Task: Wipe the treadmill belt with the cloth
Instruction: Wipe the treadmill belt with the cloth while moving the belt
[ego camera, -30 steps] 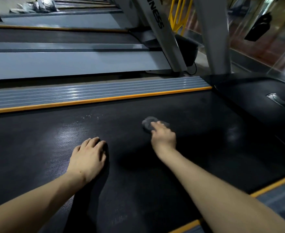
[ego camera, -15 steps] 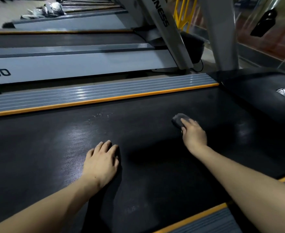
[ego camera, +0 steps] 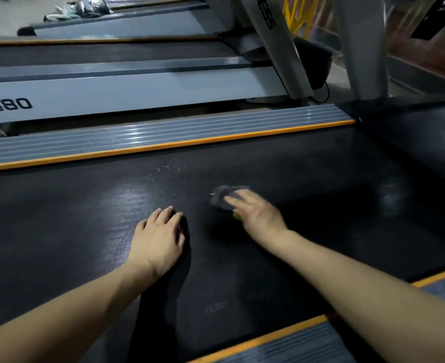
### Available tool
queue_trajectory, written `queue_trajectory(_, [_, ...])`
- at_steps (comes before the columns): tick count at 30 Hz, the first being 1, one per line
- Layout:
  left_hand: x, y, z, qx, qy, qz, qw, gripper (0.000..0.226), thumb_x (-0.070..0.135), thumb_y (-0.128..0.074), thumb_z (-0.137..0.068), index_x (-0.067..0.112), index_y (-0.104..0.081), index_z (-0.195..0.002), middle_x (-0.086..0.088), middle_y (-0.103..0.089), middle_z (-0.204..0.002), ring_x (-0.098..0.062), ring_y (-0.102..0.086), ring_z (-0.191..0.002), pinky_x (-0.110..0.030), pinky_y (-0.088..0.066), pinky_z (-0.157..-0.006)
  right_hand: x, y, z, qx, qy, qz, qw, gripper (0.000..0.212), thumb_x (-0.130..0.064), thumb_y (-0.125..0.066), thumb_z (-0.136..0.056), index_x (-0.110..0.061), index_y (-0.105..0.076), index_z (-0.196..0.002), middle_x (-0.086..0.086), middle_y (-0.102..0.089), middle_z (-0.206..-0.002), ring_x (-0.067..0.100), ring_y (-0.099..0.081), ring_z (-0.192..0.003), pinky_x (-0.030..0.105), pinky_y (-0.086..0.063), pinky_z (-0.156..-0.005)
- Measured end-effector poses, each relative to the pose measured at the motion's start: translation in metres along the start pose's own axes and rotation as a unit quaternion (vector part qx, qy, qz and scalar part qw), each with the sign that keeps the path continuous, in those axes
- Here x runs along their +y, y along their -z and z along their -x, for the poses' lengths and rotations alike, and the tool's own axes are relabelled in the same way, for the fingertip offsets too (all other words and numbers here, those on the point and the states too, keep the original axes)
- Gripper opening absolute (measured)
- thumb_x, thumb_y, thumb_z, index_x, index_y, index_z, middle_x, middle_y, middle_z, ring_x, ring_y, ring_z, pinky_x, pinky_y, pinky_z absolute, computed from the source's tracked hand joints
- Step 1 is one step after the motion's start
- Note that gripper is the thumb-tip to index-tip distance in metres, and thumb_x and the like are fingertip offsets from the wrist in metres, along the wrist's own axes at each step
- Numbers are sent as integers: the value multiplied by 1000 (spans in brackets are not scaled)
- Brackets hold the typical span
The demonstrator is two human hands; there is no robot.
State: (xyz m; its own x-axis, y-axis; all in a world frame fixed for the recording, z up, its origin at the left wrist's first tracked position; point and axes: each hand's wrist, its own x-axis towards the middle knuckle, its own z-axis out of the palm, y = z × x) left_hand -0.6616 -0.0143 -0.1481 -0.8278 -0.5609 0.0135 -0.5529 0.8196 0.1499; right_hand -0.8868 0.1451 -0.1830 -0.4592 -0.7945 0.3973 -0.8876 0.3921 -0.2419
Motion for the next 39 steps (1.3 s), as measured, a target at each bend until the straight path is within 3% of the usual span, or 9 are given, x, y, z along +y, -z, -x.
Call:
queue_trajectory(4, [6,-1,9,-26,1,0,1000,42,40,-38,-98,32,-46,-138,4,-35,-157,-23,-26,-148,-43,-28,-115,77,43,16,2,-222,48,974,40,-24,-55,-98,-28,-55,-138,5,-46,-150,28,-42,-139,35,-38,-110])
queue_trajectory(7, [9,0,14,-35,3,-3,999,43,41,-38,-99,30,-45,-140,3,-33,-159,-22,-24,-149,-41,-27,-115,40,38,15,39,-286,47,956,39,-23,-53,-98,-27,-56,-137,6,-49,-146,27,-44,-136,36,-41,-105])
queue_trajectory(12, [18,10,11,-46,17,-4,999,39,40,-40,-97,30,-50,-133,5,-40,-151,-20,-33,-141,-42,-32,-109,-87,-4,32,19,-93,-29,995,44,-16,-68,-84,-31,-63,-126,3,-61,-127,29,-58,-119,34,-54,-89])
queue_trajectory(16, [22,19,24,-75,25,-17,997,43,42,-39,-97,29,-48,-136,5,-45,-149,-20,-41,-137,-42,-33,-110,-55,16,53,-49,63,-47,996,54,-15,-71,-81,-28,-60,-132,5,-60,-135,28,-57,-125,34,-52,-99])
queue_trajectory(21, [38,24,51,-65,46,27,996,46,40,-39,-99,30,-46,-143,6,-42,-153,-19,-39,-140,-42,-31,-112,53,63,45,-13,-214,9,977,45,-18,-59,-95,-30,-56,-137,2,-50,-147,24,-45,-136,33,-41,-107])
queue_trajectory(24, [43,22,62,-52,36,25,998,45,40,-39,-99,30,-46,-143,6,-41,-154,-18,-37,-141,-40,-30,-113,29,54,41,26,-301,28,953,43,-15,-57,-94,-29,-58,-135,6,-53,-143,28,-47,-134,37,-44,-103])
queue_trajectory(29, [47,17,72,-37,58,37,997,45,38,-44,-96,29,-49,-140,2,-42,-154,-22,-38,-142,-42,-30,-114,-96,9,53,-8,-98,-39,994,49,-11,-75,-76,-29,-67,-121,6,-67,-124,30,-63,-115,33,-55,-89])
queue_trajectory(33, [54,15,66,-18,71,44,996,48,36,-46,-96,29,-44,-143,-5,-33,-160,-28,-33,-145,-45,-29,-115,-54,24,63,-46,14,-66,997,62,-11,-74,-77,-32,-60,-133,0,-60,-137,23,-55,-127,27,-46,-103])
queue_trajectory(39, [46,-5,75,-25,57,36,997,44,40,-40,-95,31,-46,-138,-2,-39,-154,-25,-32,-143,-43,-32,-113,70,87,76,-4,-284,41,958,41,-23,-52,-99,-32,-54,-139,2,-47,-150,25,-43,-138,38,-43,-105])
